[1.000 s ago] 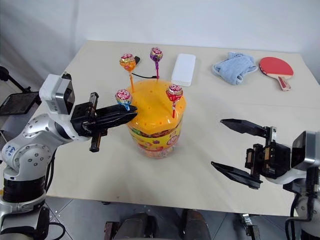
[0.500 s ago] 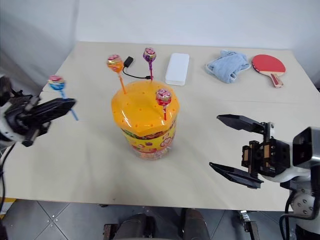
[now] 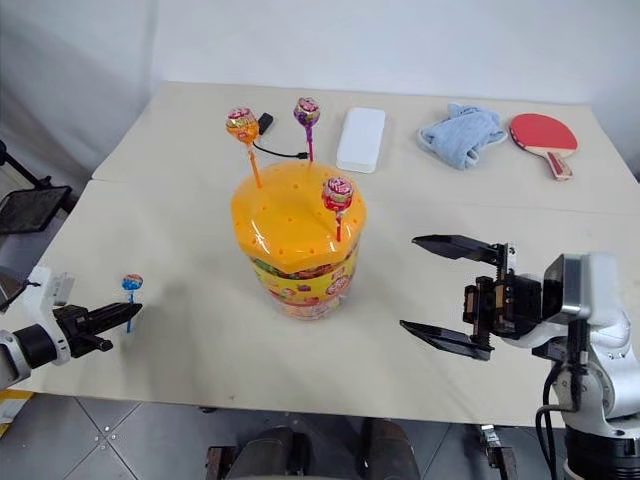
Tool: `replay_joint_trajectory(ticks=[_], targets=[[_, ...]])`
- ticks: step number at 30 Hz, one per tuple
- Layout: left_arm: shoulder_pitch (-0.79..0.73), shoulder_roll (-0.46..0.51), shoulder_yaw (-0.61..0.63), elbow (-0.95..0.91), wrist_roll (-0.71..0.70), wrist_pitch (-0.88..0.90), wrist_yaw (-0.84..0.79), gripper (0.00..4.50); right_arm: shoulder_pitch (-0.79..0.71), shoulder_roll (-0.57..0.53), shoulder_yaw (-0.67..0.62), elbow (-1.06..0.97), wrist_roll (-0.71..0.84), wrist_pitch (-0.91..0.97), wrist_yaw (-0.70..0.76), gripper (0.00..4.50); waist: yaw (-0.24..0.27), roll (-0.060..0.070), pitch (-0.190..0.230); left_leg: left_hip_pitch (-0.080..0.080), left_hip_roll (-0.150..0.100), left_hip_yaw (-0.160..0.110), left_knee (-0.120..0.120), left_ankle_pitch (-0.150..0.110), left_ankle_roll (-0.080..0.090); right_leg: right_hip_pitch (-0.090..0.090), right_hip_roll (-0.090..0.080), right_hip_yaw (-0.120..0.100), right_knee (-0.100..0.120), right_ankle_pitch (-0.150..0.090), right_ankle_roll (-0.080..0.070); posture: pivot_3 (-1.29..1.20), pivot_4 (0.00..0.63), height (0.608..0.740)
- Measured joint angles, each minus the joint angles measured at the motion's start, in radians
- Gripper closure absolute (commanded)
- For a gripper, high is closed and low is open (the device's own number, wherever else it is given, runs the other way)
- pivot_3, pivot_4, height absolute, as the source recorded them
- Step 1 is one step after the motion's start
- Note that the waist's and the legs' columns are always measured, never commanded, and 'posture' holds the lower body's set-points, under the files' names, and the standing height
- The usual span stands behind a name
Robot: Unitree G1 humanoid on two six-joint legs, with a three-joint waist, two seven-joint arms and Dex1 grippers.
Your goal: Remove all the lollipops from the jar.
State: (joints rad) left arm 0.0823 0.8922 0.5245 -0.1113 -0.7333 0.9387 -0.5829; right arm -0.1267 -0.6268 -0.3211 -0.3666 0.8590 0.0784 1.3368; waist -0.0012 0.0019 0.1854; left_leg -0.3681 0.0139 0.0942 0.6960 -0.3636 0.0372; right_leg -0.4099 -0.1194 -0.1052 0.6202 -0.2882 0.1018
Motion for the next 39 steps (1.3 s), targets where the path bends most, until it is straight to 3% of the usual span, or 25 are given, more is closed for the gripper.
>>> replay_joint_trajectory(ticks=[4, 13, 20, 22, 25, 31, 35, 39], targets=[[0.007, 0.018, 0.000, -0.010, 0.018, 0.035, 0.001, 3.51, 0.021, -0.013, 0.000, 0.068, -0.063, -0.061, 0.058, 0.00, -0.006, 0.001, 0.000, 0.001, 0.000, 0.001, -0.002, 0.000, 0.000, 0.000, 0.001, 0.000, 0.000, 0.000, -0.001, 0.00, 0.150, 0.740], [0.034, 0.086, 0.036, 0.035, 0.024, 0.037, -0.127, 0.78, 0.065, -0.026, -0.017, 0.106, -0.077, -0.097, 0.079, 0.00, -0.007, 0.001, 0.000, 0.002, 0.001, 0.002, -0.002, 0.000, -0.002, -0.001, 0.001, 0.000, 0.001, -0.002, -0.003, 0.00, 0.150, 0.740], [0.065, 0.207, 0.193, 0.279, 0.104, -0.314, -0.504, 0.78, 0.106, -0.018, -0.116, -0.026, 0.092, 0.030, -0.139, 0.00, 0.001, 0.002, 0.000, 0.000, 0.000, 0.001, -0.002, 0.000, -0.002, -0.004, -0.002, -0.001, 0.000, -0.003, -0.005, 0.00, 0.150, 0.740], [0.001, 0.217, 0.204, 0.279, 0.071, -0.350, -0.605, 0.78, 0.089, -0.019, -0.145, -0.055, 0.154, 0.069, -0.216, 0.00, 0.005, 0.002, 0.000, 0.000, -0.002, 0.000, -0.003, -0.001, -0.004, -0.003, -0.005, -0.003, 0.000, -0.003, -0.005, 0.00, 0.150, 0.740], [-0.232, 0.195, 0.110, 0.218, -0.002, -0.360, -0.667, 0.78, 0.074, -0.036, -0.191, -0.083, 0.206, 0.102, -0.275, 0.00, 0.023, 0.002, 0.000, 0.000, -0.004, -0.001, -0.002, -0.001, -0.003, -0.002, -0.007, -0.004, 0.000, -0.001, -0.002, 0.00, 0.150, 0.740], [-0.788, -0.091, -0.263, 0.146, -0.025, -0.374, -0.645, 0.78, 0.060, -0.107, -0.237, -0.119, 0.223, 0.129, -0.280, 0.00, 0.029, 0.002, 0.000, -0.002, -0.012, 0.001, 0.000, 0.004, 0.006, -0.001, -0.003, -0.006, 0.005, 0.002, 0.004, 0.00, 0.150, 0.740], [-0.949, -0.249, -0.402, 0.190, 0.021, -0.398, -0.619, 0.78, 0.117, -0.134, -0.254, -0.114, 0.178, 0.125, -0.210, 0.00, 0.018, 0.000, 0.001, -0.002, -0.011, 0.010, 0.001, 0.003, 0.009, -0.001, 0.004, -0.005, 0.000, 0.004, 0.008, 0.00, 0.150, 0.740], [-1.000, -0.304, -0.433, 0.247, 0.035, -0.399, -0.609, 0.78, 0.162, -0.133, -0.285, -0.099, 0.150, 0.117, -0.185, 0.00, 0.013, -0.001, 0.001, -0.002, -0.009, 0.010, 0.002, 0.003, 0.009, -0.002, 0.005, -0.004, 0.000, 0.005, 0.009, 0.00, 0.150, 0.740]])
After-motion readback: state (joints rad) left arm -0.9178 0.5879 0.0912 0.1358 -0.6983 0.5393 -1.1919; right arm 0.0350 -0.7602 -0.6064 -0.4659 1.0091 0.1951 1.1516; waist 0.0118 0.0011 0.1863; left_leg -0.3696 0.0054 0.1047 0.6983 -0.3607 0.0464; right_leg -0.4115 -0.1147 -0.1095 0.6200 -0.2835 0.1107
